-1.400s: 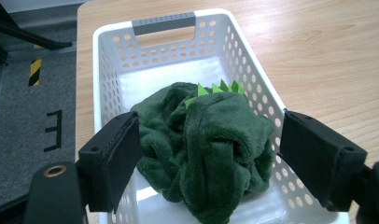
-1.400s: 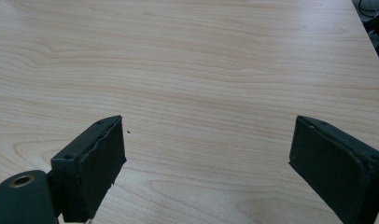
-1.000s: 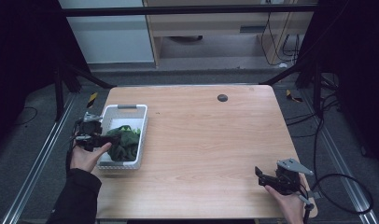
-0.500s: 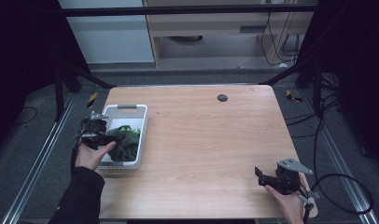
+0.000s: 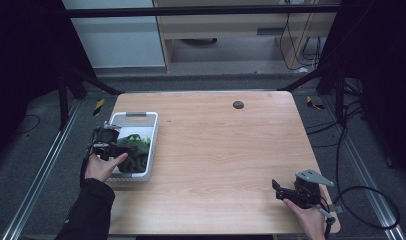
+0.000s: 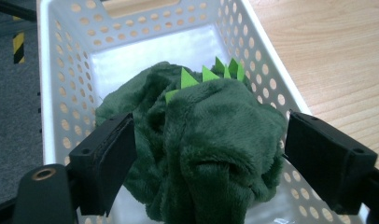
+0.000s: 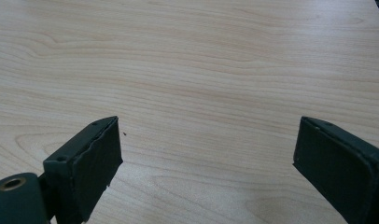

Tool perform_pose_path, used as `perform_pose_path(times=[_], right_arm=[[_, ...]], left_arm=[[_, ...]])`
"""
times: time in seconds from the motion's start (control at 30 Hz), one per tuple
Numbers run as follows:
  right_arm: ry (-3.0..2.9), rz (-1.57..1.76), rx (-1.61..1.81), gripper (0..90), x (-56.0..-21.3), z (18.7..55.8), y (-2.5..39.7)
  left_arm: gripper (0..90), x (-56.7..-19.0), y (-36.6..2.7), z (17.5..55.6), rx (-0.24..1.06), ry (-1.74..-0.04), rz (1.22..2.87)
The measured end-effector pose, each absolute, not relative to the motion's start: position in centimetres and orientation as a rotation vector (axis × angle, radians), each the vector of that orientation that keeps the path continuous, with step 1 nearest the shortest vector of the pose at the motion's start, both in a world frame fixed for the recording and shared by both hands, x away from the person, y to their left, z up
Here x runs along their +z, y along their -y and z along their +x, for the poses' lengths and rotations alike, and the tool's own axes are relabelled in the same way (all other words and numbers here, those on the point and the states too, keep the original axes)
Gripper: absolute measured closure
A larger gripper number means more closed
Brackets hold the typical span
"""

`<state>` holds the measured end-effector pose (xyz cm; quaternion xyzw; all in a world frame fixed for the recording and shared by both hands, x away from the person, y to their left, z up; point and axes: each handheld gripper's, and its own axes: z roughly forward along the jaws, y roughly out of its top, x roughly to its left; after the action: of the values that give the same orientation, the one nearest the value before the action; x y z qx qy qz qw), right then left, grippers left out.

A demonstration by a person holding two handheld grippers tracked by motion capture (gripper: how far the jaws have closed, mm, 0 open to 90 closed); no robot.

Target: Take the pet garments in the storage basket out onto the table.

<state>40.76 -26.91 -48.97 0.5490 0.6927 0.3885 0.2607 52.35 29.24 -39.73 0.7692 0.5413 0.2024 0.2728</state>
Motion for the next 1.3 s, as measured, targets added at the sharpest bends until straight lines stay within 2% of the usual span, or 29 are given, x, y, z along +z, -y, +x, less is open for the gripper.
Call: perform_pose_path(times=[0.5,0.8,1.0,1.3], right_arm=[[-1.899,1.485,1.048,6.3,-49.2,40.9,26.9],[-1.904,1.494,1.054,5.8,-49.2,40.9,26.8],[-1.906,1.493,1.054,5.7,-49.2,40.9,26.8],[-1.914,1.492,1.052,5.5,-49.2,41.0,26.8]], left_arm=[[11.7,-41.7,-29.0,53.1,0.488,-1.499,2.103],[14.9,-42.6,-28.8,53.4,0.465,-1.518,2.11],[26.0,-43.1,-28.8,53.5,0.45,-1.546,2.105],[49.3,-43.1,-28.9,53.4,0.435,-1.586,2.101]])
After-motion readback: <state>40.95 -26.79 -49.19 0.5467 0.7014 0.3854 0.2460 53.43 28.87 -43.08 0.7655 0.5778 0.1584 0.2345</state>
